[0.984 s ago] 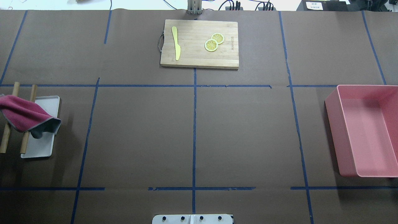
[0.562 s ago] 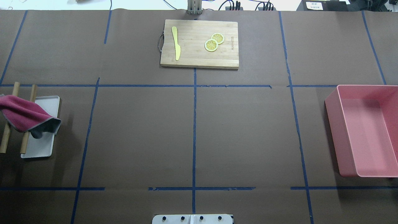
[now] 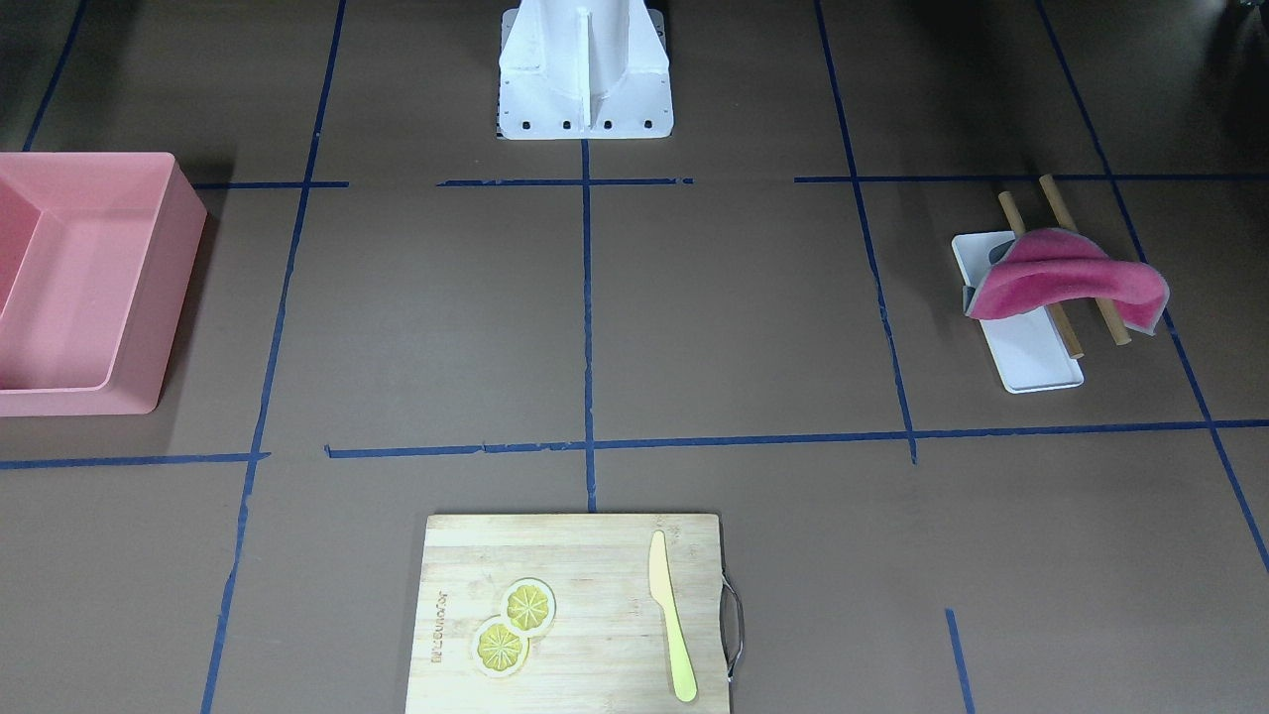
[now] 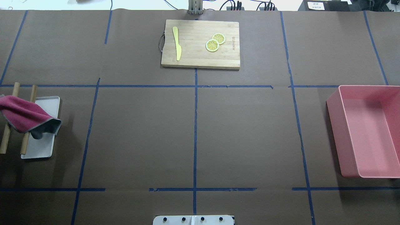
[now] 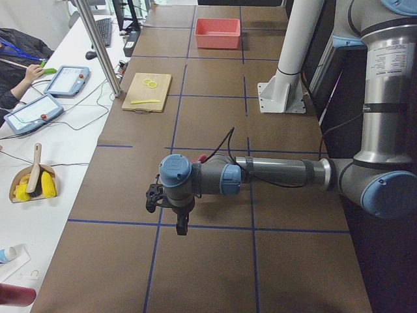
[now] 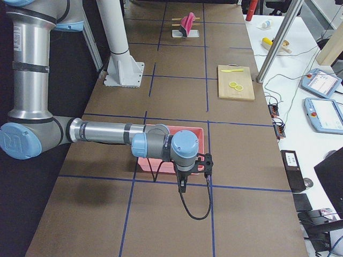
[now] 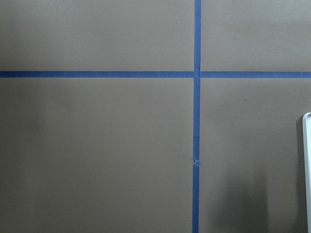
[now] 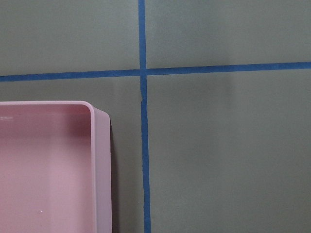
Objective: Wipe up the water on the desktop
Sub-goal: 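Move the left gripper toward the pink cloth on the white tray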
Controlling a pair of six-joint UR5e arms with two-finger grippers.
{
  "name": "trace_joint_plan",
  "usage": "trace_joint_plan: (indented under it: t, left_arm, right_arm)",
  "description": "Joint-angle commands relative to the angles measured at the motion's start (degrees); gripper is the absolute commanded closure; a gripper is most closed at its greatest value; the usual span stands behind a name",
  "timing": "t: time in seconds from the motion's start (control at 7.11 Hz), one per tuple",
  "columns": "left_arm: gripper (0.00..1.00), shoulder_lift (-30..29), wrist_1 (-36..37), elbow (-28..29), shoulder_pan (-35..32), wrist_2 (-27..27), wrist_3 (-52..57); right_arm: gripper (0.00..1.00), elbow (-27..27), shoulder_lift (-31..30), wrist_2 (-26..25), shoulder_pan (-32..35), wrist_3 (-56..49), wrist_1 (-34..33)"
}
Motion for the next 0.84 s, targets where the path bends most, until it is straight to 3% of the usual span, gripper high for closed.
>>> trace_joint_plan:
  t: [0.0,0.14,0.42,0.7]
  left_arm:
    - [0.0,-0.1,-0.1,-6.7,3.5,-0.4,-5.7]
    - [0.0,0.4,-0.1,-9.1,5.0,-2.4,-11.0]
    - [0.0,1.2,-5.2,-8.9,5.3,-11.5,-18.7]
    - [0.0,3.4,-19.4,-7.3,11.0,-10.6,-33.8]
  right_arm:
    - [0.0,0.1,0.0,0.1,0.0,0.0,0.0]
    - [0.0,0.2,0.0,0.1,0.0,-0.1,0.1]
    - [0.0,0.4,0.0,0.1,0.1,0.0,0.0]
    - [0.0,0.4,0.1,0.1,0.1,0.0,0.1]
